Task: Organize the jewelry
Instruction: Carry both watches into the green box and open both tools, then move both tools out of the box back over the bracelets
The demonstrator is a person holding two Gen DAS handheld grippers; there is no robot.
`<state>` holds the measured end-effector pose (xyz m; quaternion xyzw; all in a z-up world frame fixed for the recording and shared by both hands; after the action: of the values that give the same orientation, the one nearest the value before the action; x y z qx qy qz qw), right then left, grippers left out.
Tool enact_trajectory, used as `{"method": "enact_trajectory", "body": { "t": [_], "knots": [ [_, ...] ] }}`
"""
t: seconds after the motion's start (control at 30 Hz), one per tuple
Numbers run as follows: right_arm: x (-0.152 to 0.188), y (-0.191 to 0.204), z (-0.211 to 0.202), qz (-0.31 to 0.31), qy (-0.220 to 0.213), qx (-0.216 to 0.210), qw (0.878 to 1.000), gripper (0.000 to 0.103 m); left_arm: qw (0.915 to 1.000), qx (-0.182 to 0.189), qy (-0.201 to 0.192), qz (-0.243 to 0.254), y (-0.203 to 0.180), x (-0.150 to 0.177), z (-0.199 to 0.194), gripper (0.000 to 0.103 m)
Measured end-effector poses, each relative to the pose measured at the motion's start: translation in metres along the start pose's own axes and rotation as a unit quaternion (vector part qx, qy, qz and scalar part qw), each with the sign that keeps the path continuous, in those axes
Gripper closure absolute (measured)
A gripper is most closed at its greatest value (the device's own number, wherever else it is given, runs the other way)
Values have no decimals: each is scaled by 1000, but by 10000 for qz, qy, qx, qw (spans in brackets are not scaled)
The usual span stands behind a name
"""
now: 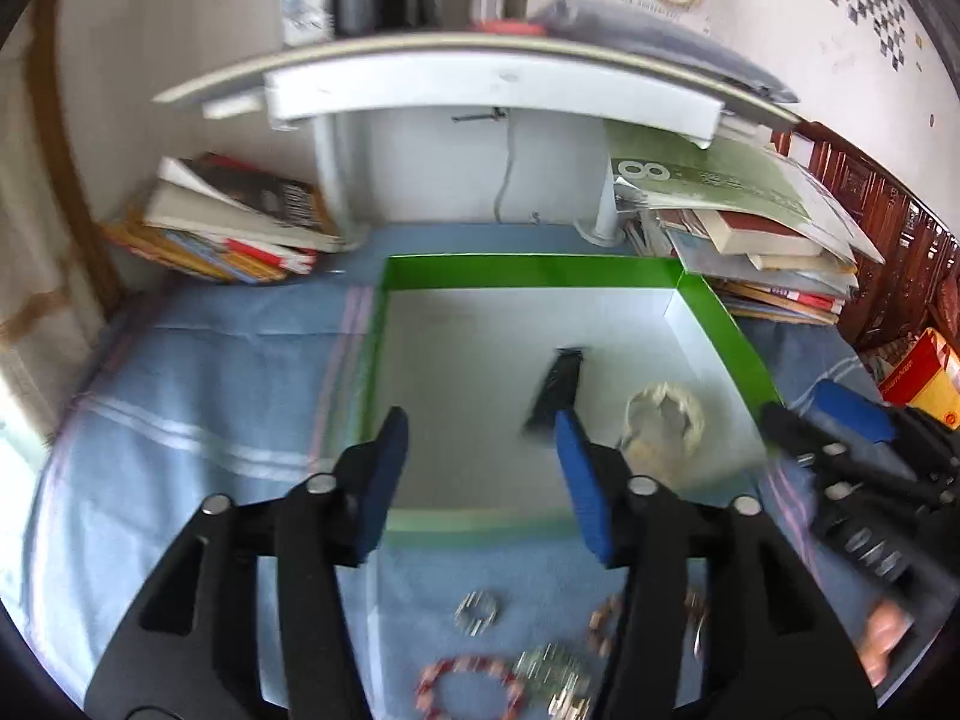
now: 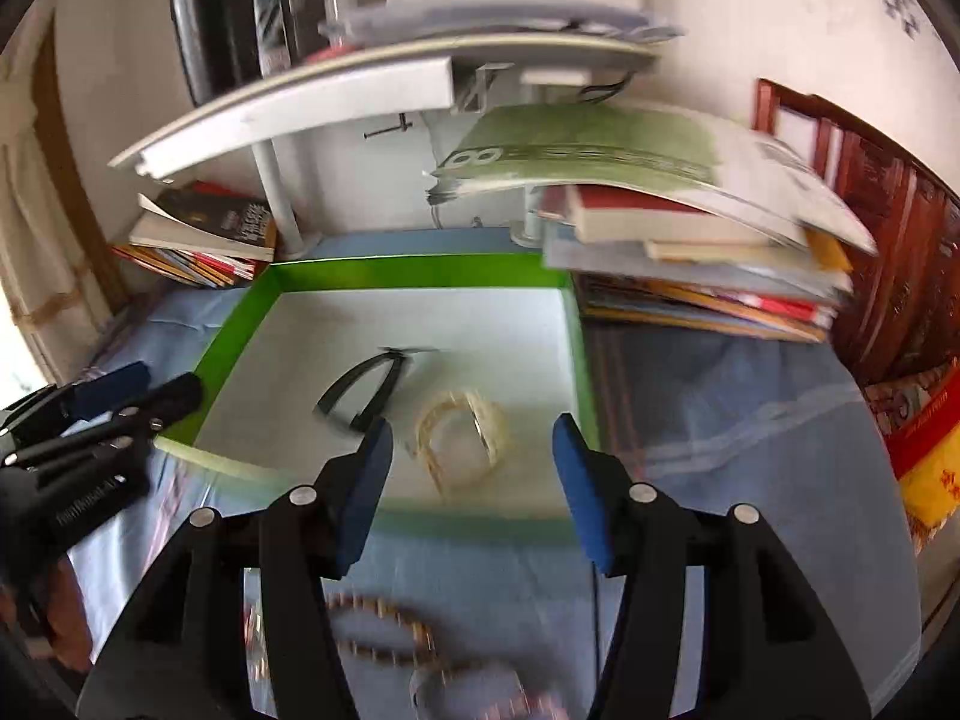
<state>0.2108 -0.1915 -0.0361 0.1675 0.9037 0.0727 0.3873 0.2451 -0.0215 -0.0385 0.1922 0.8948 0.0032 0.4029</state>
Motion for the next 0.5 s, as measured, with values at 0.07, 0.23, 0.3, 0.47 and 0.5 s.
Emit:
{"method": "enact_trajectory", "body": {
  "t": [0.07,0.23,0.3,0.47,0.5],
  "knots": [
    [20,-16,-18,-19,-61,22,10000,48,9999,-140,-51,-29,2,21,-17,36],
    [74,-61,-30,58,-25,430,9991,49,9993,-163,233,-234,0,88,-22,35],
    [92,-78,-30,264,129,492,9984,52,9985,-73,454,-298,-4,107,-13,35],
    [120,-90,-26,265,352,644,9970,52,9971,-101,702,-274,-5,136,-8,35],
    [124,-87,-27,261,372,562,9974,52,9970,-123,700,-305,-3,138,-10,35]
  ]
}}
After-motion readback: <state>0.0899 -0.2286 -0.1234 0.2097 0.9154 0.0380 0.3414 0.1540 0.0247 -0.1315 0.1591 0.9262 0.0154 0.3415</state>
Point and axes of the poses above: each gripper's, at about its wrist camera, not at the fingertips, and z roughly the way its jaws point, y to its left, x to its underside, the point moved 8 cm from there along z, roughly the way its jaws point, and after that the axes turned 13 degrees about z, right-handed, at the moved point
